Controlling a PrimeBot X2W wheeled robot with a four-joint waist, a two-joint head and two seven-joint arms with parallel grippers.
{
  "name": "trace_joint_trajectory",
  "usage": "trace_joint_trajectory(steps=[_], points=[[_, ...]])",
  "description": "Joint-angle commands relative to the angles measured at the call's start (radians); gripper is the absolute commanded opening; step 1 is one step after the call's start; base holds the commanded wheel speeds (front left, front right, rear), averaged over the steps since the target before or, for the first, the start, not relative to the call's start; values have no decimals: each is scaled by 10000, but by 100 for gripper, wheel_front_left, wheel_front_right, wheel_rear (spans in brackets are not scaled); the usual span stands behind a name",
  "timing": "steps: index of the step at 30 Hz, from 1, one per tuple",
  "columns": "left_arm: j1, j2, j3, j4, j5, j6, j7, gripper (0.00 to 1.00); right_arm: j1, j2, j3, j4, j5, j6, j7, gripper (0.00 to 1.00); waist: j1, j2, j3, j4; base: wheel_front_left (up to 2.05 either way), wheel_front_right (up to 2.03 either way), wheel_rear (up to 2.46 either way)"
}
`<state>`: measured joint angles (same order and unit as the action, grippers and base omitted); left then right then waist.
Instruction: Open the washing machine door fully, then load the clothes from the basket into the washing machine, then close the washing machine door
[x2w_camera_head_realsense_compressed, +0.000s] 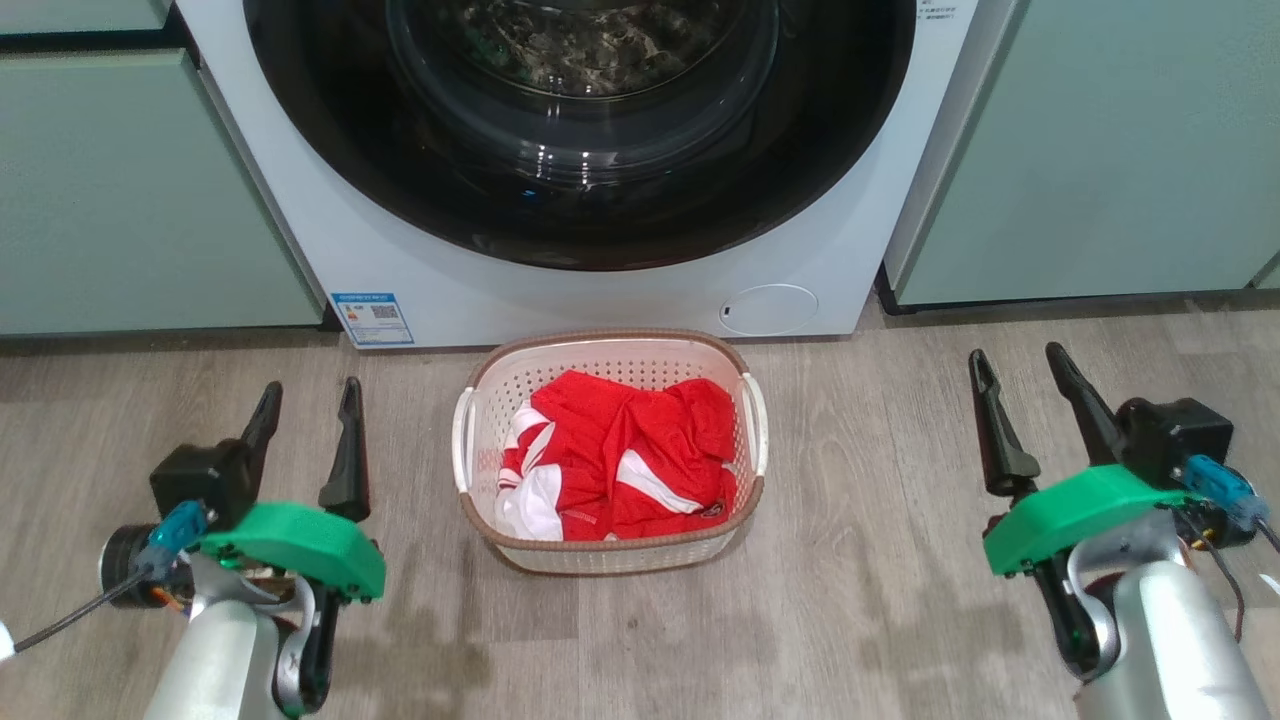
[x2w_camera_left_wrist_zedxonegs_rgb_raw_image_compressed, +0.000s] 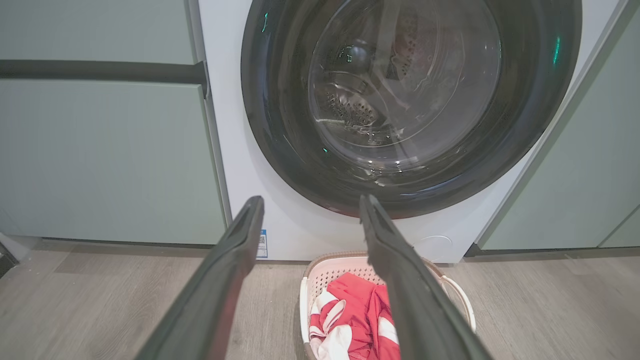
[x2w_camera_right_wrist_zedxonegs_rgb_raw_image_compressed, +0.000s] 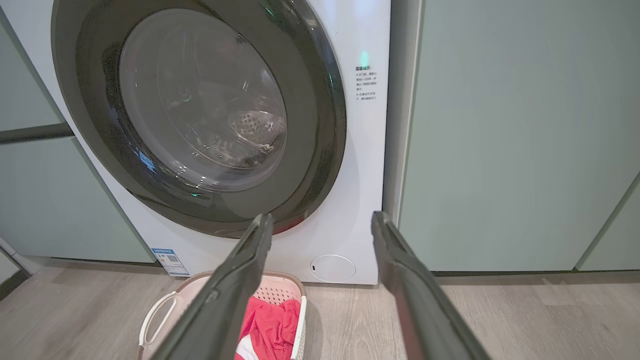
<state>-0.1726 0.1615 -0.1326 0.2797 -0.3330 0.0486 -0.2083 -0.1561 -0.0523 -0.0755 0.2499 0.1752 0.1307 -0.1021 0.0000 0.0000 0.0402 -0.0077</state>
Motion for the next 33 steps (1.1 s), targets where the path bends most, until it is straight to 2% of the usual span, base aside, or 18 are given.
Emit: trace_joint_trajectory(steps=[1,13,24,33], points=[[-627,214,294,-210,265,94,-164,100,-597,5,279,-434,-323,0,-106,100,0,0,10,2,0,0,0],[-766,291,321,13,986,188,-296,100,-532,17,280,-636,-1193,0,-136,100,0,0,25,28,0,0,0],[-698,243,383,157,619,172,-175,100,-367,19,192,-541,-480,0,-112,100,0,0,-27,49,0,0,0],[-689,249,372,252,463,220,-95,100,-298,19,237,-521,-525,0,-50,100,0,0,-44,64,0,0,0]])
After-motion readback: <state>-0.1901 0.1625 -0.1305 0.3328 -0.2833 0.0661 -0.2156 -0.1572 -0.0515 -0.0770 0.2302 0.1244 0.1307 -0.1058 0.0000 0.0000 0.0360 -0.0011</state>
